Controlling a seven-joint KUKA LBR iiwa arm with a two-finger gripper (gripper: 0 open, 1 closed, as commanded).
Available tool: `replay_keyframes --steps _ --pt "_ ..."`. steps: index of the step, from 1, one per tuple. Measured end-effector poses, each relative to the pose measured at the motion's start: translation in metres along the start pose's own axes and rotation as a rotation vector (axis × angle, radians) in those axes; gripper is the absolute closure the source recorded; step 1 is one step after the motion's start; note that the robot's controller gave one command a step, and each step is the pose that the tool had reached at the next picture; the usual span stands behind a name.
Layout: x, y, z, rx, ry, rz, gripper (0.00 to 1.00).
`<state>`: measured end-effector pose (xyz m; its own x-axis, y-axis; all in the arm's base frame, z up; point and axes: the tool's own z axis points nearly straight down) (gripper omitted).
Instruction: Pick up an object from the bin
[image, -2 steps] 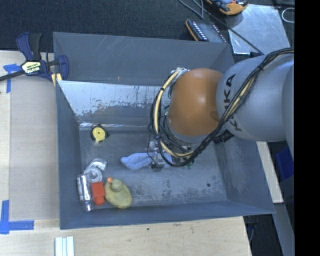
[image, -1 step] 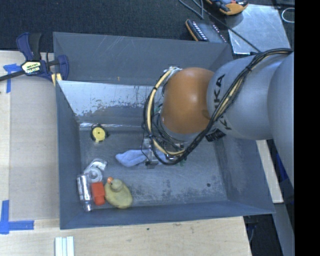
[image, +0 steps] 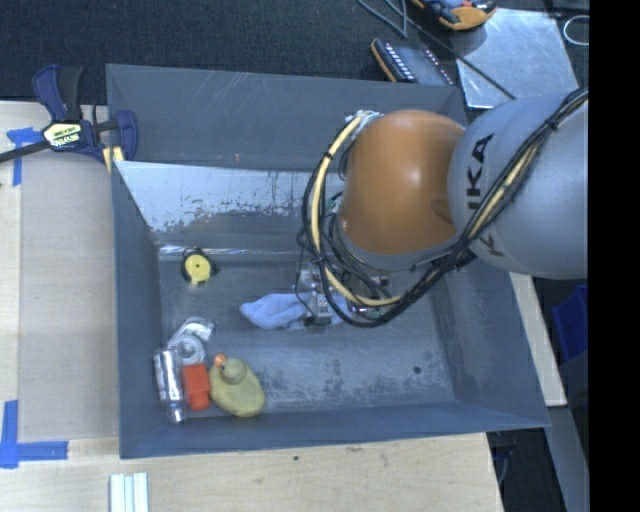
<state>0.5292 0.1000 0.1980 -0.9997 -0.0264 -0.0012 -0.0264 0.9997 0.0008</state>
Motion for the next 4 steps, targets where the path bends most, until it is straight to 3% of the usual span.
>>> replay_keyframes --steps 1,2,3,4 --pt "-0.042 0.014 0.116 -0.002 -0.014 -0.030 1.00" --pt "-0.042 0.014 0.116 -0.002 -0.014 -0.030 1.00" --pt "-0.042 0.014 0.051 -0.001 -0.010 -0.037 1.00" --pt "-0.052 0.018 0.072 -0.003 -0.024 -0.035 1.00"
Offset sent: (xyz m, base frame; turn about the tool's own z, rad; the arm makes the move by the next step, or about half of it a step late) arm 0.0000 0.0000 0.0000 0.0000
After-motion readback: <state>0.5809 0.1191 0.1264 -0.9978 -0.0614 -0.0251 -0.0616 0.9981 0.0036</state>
